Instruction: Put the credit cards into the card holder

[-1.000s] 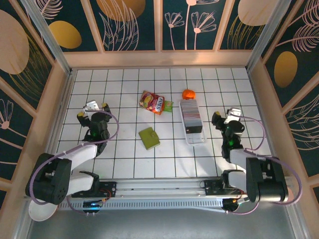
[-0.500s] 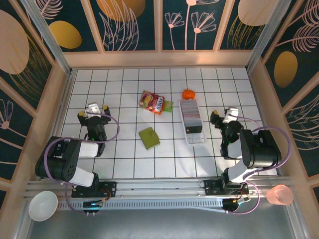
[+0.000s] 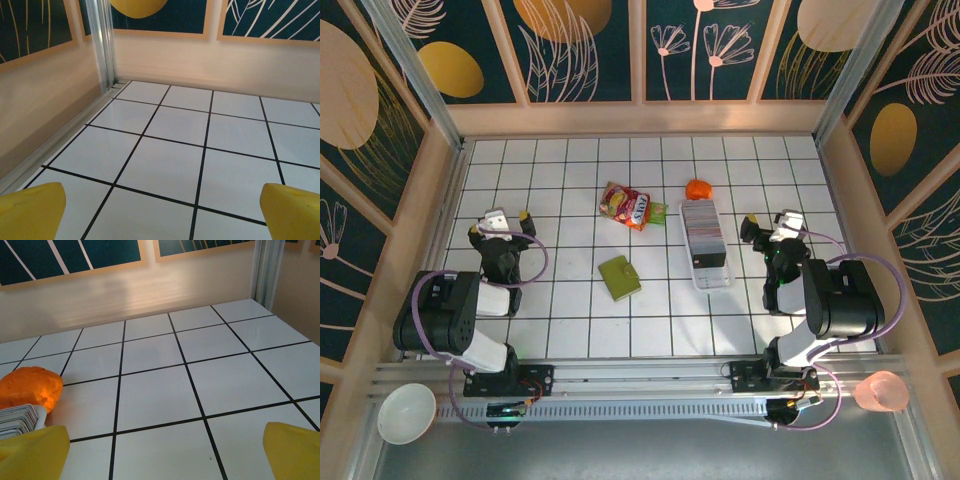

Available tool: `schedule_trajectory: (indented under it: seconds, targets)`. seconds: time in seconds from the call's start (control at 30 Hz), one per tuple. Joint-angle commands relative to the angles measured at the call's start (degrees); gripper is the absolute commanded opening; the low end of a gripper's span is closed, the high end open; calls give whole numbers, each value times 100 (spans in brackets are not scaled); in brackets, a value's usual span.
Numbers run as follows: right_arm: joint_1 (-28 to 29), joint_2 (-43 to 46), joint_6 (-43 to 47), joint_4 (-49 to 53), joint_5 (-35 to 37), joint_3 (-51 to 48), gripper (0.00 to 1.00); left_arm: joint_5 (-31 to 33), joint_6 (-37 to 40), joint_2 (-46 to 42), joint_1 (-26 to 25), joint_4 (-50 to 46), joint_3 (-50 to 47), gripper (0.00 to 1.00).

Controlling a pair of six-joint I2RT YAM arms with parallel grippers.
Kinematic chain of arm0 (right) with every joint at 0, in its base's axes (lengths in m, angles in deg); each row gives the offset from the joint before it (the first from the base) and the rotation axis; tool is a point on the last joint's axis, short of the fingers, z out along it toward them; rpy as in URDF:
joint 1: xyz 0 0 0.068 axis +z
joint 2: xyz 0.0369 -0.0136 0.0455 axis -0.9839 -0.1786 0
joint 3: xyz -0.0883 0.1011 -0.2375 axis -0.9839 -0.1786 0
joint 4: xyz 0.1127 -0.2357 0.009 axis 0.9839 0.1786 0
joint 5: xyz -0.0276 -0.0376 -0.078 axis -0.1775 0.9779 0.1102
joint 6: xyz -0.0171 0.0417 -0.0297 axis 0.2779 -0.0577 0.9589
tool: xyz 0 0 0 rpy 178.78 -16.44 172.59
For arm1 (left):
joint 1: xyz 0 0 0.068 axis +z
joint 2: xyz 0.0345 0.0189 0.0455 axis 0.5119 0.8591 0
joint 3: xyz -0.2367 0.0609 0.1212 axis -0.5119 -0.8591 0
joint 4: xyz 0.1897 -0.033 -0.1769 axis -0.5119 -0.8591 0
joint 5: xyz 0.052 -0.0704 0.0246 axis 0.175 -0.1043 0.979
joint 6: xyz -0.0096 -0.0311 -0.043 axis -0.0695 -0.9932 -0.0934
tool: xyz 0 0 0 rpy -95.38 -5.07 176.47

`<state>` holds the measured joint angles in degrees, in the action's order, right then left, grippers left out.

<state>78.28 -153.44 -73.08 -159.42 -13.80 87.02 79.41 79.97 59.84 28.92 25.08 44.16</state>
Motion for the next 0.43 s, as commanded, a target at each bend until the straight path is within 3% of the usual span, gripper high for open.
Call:
schedule_trajectory:
  seconds: [0.0,0.4]
  targets:
    - [37,-15,65,-165,125,111,99,-120,-111,-1,29,323,-55,99]
    - [18,-18,57,-138,76,120,99,-125,-113,-3,29,324,-56,99]
